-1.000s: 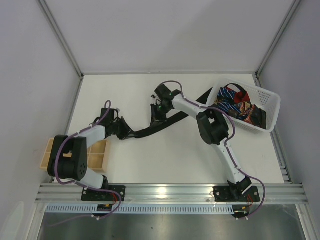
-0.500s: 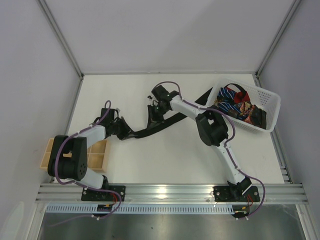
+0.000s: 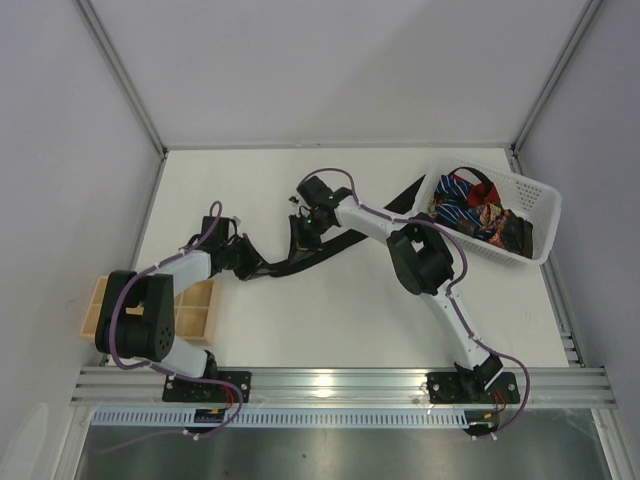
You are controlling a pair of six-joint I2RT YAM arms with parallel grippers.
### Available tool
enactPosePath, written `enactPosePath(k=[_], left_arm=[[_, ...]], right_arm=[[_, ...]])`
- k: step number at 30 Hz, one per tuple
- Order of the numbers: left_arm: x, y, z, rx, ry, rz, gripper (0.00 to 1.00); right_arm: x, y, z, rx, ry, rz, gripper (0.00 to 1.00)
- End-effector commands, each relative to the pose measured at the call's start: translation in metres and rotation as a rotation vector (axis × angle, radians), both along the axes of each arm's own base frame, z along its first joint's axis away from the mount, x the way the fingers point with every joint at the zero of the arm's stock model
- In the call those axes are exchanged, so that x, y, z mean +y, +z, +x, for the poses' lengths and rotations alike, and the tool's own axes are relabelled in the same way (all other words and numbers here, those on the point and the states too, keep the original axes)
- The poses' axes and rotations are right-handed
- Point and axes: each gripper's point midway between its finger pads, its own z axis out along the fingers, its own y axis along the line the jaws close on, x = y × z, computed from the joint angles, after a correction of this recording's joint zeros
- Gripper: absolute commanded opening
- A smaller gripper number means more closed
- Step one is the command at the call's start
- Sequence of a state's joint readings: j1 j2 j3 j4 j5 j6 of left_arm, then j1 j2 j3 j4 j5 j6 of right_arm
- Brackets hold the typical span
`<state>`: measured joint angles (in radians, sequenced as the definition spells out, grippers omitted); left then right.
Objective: Roll the ties
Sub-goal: Roll the tie
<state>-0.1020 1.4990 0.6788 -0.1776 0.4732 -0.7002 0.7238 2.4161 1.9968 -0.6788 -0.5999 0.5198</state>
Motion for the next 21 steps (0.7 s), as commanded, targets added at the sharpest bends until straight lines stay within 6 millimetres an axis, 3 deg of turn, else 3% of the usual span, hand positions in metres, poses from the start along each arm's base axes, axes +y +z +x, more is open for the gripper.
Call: enactPosePath(k=[1,10,15,21], left_arm=[[-0.003,0.023,0.012,-0.057,0.006,-0.035,0.0],[-0.003,0.045,0.018,-0.097,0.01,-0.037,0.0],[-0.008,0.048,0.02,-0.098,0.004,-0.045,0.0],[-0.015,0.046,0.023,-0.082,-0.007,-0.045,0.0]], right_arm=[[0.004,-0.005,0.001,0.003,-0.002,0.016,0.02],[0.005,-0.009,-0.004,0.009,0.004,0.016,0.02],[0.014,-0.008,-0.012,0.031,0.014,0.039,0.02],[0.025,-0.003,-0.007,0.019,0.018,0.07,0.02]])
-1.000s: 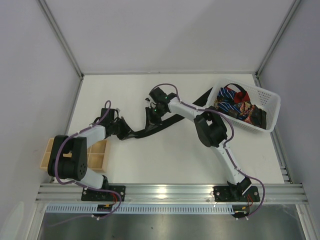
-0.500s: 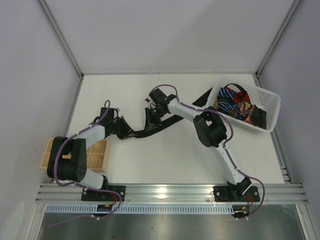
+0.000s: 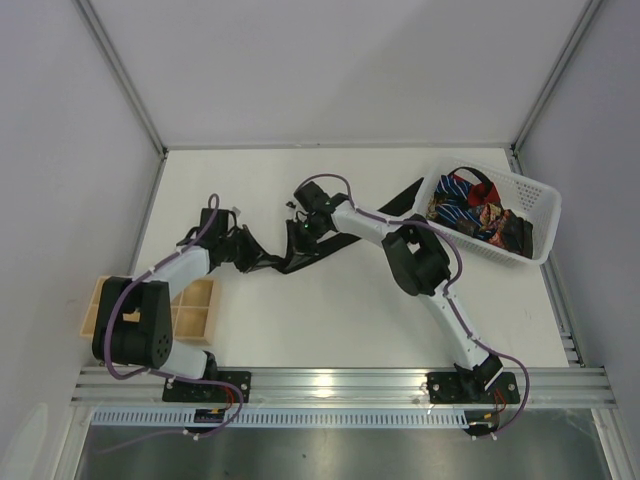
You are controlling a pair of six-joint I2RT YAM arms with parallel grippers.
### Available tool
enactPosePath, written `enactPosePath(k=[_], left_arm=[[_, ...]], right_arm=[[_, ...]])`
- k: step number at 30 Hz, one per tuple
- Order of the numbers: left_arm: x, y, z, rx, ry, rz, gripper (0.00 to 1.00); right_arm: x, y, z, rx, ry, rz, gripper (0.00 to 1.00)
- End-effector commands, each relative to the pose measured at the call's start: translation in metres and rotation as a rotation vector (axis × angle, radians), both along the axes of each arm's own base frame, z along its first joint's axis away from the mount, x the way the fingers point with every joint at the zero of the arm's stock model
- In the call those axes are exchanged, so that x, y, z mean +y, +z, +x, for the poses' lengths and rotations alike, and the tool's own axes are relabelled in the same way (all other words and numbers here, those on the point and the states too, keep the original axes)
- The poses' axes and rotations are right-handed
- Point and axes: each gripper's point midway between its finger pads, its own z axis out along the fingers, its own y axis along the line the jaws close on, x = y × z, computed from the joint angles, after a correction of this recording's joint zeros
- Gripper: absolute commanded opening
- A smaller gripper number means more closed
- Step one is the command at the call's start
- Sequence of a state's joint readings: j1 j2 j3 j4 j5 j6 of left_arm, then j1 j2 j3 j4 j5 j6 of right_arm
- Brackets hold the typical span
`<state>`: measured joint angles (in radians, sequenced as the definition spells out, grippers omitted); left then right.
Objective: Roll the ties
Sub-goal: Roll the tie
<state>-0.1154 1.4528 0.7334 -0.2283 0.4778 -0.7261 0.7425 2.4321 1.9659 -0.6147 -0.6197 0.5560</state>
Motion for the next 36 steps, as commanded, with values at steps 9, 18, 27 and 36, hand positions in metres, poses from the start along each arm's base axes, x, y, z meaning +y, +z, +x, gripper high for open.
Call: enactPosePath(k=[9,18,27,36], left_arm=[[-0.017,0.016,0.025,-0.006,-0.02,0.009,0.0],[-0.024,0.005,0.031,0.057,-0.043,0.064,0.0],[-0.03,0.003,0.036,0.068,-0.052,0.079,0.0],[-0.043,0.001,0.049,0.082,-0.072,0.085,0.0]], right_arm=[[0.015,0.001,0.002,0.007,0.019,0.045,0.01],[-0.002,0.018,0.026,0.013,-0.059,0.068,0.01],[-0.025,0.022,0.042,0.0,-0.111,0.053,0.01],[-0.055,-0.004,0.052,0.018,-0.156,-0.02,0.01]])
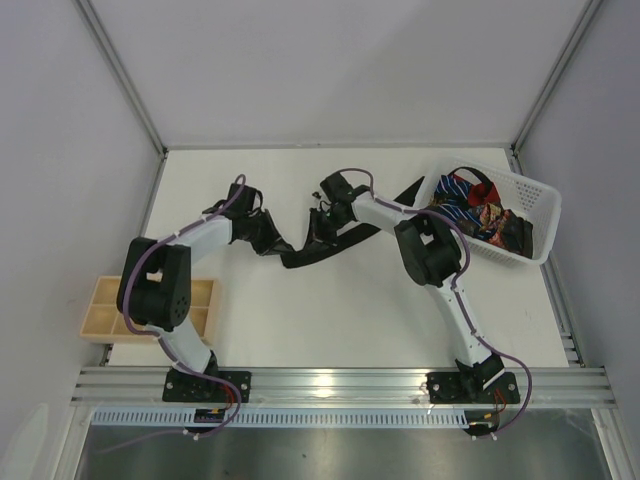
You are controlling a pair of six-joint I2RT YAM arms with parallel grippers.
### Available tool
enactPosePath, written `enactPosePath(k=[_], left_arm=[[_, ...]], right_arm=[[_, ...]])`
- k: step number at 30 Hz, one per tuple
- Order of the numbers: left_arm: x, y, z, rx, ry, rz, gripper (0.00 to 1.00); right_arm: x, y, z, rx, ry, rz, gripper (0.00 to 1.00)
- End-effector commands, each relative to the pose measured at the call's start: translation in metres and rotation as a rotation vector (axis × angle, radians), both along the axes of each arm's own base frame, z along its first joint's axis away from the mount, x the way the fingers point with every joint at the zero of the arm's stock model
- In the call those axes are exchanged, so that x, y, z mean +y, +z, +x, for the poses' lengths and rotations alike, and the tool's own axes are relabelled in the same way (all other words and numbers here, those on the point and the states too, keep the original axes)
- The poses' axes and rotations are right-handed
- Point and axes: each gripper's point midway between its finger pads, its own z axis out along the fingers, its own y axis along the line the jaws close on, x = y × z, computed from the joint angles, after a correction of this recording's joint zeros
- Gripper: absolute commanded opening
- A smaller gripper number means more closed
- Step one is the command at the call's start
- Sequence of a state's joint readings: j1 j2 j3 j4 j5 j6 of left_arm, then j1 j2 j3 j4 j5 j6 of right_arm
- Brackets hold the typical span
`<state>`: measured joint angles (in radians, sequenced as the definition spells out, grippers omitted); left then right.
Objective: Roll the ties
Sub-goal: Roll the tie
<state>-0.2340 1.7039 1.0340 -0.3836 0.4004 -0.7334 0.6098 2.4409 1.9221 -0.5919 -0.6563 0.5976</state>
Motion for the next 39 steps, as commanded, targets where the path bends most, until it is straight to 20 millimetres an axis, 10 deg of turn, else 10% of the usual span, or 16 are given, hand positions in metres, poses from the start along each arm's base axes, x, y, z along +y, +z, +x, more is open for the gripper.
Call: enactPosePath(k=[1,17,27,39], left_arm=[[-0.008,0.006,0.013,-0.01,-0.005,0.008,0.0],[-0.039,-0.024,0.006,0.087,-0.108,0.062,0.03],[-0.039,-0.019,0.011,-0.024,-0.121,0.042,0.53],[-0.055,0.013,0.015,-0.187,-0.168,-0.084,0.61]], right_arm=[[-0.009,0.004,0.005,-0.048,-0.008,-0.032,0.0],[-0.015,-0.002,0.009,-0.024,-0.032,-0.045,0.0],[-0.036,0.052,0.038,-0.085,-0.121,0.032,0.0],[-0.04,0.066,0.037,-0.071,-0.07,0.102,0.0]])
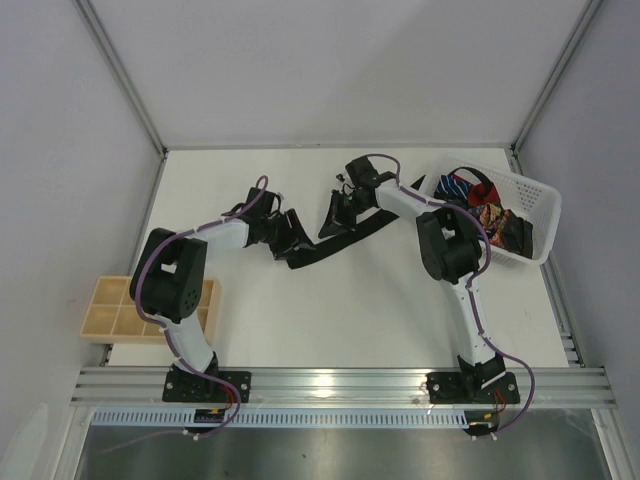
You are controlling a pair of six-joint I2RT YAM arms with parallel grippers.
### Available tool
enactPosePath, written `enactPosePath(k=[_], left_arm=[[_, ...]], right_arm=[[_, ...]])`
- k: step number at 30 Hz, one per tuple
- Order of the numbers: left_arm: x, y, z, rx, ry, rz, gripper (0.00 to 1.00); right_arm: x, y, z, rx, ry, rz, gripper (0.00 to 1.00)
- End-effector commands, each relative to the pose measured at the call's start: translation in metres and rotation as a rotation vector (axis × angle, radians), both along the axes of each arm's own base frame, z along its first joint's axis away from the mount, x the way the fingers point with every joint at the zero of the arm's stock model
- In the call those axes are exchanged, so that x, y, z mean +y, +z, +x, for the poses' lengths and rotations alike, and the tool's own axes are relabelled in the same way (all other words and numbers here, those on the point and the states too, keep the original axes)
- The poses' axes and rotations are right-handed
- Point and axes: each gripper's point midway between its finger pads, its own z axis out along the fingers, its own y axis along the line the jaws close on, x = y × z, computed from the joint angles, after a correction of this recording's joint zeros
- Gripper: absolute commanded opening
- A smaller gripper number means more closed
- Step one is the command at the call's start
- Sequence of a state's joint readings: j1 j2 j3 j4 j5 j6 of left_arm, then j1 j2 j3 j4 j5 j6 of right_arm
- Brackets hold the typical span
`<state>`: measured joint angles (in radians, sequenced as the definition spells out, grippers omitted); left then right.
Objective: Roll the ties
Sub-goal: Roll the tie
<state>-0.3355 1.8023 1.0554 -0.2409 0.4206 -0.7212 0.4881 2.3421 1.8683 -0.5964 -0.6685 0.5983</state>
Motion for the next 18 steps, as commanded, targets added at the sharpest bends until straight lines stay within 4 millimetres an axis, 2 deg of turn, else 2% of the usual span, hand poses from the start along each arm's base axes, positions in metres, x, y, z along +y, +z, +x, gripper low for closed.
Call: enactPosePath(k=[1,10,17,18], left_arm=[[-0.012,0.034,0.009,-0.145,-0.054,-0.072,0.62],[-0.019,0.055,0.01,-0.241,-0.087,-0.15,0.61],[-0.014,0.054,0.006,-0.236,-0.086,-0.164,0.59],[-0.013,0.059,0.006,-0.247,-0.082,-0.17,0.58]], right_arm=[[0.009,0.032,-0.004,-0.04,0.055,0.075,0.0],[0.022,0.043,-0.015,0.0,0.098,0.151,0.01],[0.038,0.043,-0.033,0.023,0.149,0.163,0.01],[0.04,0.045,-0.036,0.022,0.155,0.166,0.0]])
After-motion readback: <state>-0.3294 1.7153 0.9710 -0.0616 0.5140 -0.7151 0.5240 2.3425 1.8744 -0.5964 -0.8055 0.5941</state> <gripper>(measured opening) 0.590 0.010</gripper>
